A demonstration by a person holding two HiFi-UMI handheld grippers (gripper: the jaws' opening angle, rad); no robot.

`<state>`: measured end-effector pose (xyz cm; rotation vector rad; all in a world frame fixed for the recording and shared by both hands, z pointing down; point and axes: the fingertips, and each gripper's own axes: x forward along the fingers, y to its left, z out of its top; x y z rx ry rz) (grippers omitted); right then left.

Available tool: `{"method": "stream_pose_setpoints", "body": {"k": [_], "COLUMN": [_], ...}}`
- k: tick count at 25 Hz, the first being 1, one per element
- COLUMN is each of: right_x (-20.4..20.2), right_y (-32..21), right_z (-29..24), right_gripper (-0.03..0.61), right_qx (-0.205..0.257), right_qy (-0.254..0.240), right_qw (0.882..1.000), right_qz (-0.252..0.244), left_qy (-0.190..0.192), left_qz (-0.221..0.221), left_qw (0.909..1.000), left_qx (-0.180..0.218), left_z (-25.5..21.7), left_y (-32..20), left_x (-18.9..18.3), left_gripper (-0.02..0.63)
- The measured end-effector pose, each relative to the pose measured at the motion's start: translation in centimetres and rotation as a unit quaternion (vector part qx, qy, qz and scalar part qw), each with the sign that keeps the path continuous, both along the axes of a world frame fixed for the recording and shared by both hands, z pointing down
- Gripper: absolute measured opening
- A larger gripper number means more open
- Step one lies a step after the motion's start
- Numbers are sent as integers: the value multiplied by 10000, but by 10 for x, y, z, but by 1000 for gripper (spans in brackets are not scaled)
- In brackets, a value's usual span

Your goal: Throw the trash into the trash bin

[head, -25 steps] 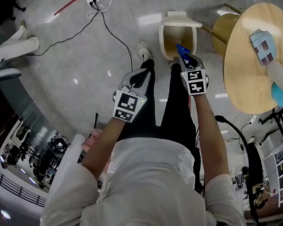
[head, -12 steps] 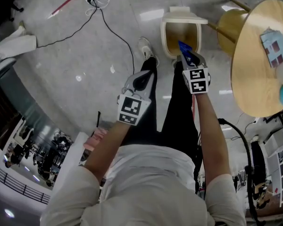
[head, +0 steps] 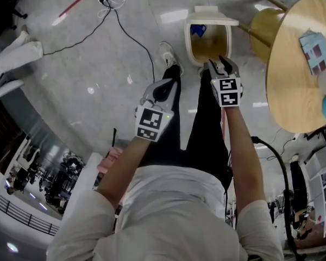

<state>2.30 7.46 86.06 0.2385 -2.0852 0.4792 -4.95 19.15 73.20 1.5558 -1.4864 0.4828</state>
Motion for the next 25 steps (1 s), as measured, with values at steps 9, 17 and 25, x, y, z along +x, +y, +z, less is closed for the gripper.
{"method": "stream_pose_setpoints", "body": {"k": [9, 17, 25], "right_x": [1, 3, 4], "right_y": [-10, -13, -16], "right_z": [-28, -60, -86], "right_gripper": [127, 32, 2], "right_qx": [58, -5, 2], "right_qy": [-110, -234, -344], "right_qw": [9998, 9994, 9988], "right_qz": [140, 255, 357], "left_qy": [2, -8, -71], "left_qz": [46, 87, 118], "left_qw": [10000, 9999, 9996], "left_qx": [7, 72, 229], "left_z": [-16, -37, -55], "left_y": [-7, -12, -28], "left_x": [1, 2, -2], "left_gripper": [5, 5, 5]}}
